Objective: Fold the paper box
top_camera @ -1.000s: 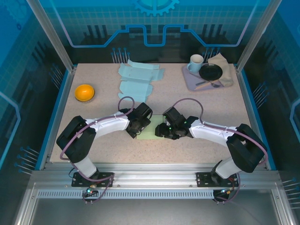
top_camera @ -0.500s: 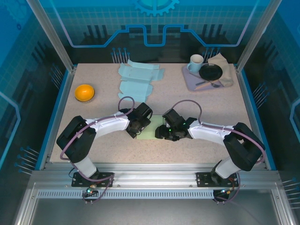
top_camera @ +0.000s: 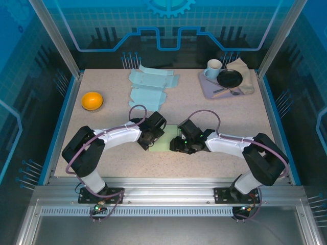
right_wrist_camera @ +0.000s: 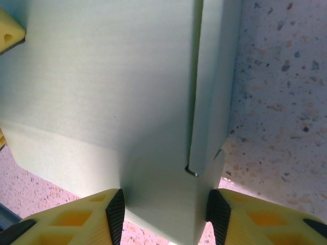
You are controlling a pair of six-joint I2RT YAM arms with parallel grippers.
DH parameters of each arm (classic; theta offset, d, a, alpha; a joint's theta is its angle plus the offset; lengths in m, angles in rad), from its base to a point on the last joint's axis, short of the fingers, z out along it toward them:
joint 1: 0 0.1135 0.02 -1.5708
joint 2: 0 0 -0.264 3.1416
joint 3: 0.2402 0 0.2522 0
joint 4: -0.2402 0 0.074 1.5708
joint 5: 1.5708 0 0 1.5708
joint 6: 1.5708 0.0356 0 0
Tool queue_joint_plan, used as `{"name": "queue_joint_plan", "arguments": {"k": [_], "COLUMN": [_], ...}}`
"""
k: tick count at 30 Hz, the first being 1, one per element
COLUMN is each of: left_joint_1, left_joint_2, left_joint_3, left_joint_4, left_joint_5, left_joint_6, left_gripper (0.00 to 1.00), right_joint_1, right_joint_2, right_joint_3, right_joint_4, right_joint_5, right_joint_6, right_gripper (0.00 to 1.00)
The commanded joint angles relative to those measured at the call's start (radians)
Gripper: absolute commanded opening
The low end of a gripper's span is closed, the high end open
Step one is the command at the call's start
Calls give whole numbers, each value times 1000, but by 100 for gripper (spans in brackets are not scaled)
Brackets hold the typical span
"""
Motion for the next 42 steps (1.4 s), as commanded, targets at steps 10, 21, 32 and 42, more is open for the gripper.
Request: {"name": "queue_joint_plan", "arguments": {"k": [10, 21, 32, 42], "left_joint_1": [-1, -2, -2, -1], "left_joint_2": [64, 75, 89, 113], "left_joint_3": [-22, -31, -35, -47], "left_joint_4": [-94, -81, -73, -69], "left_joint_5": [-7, 4, 9, 4], "left_joint_6": [11, 4, 2, 9], "left_gripper": [79, 79, 78, 78], "right_joint_1": [-11, -15, -20, -35], "right_joint_2": [-52, -31, -13, 17], "right_joint_3": [66, 13, -7, -62], "right_joint_4": [-66, -27, -7, 68], "right_joint_5": [-35, 9, -17, 32], "right_joint_6": [-42, -69, -76, -157], "right_gripper": [48, 44, 42, 37]}}
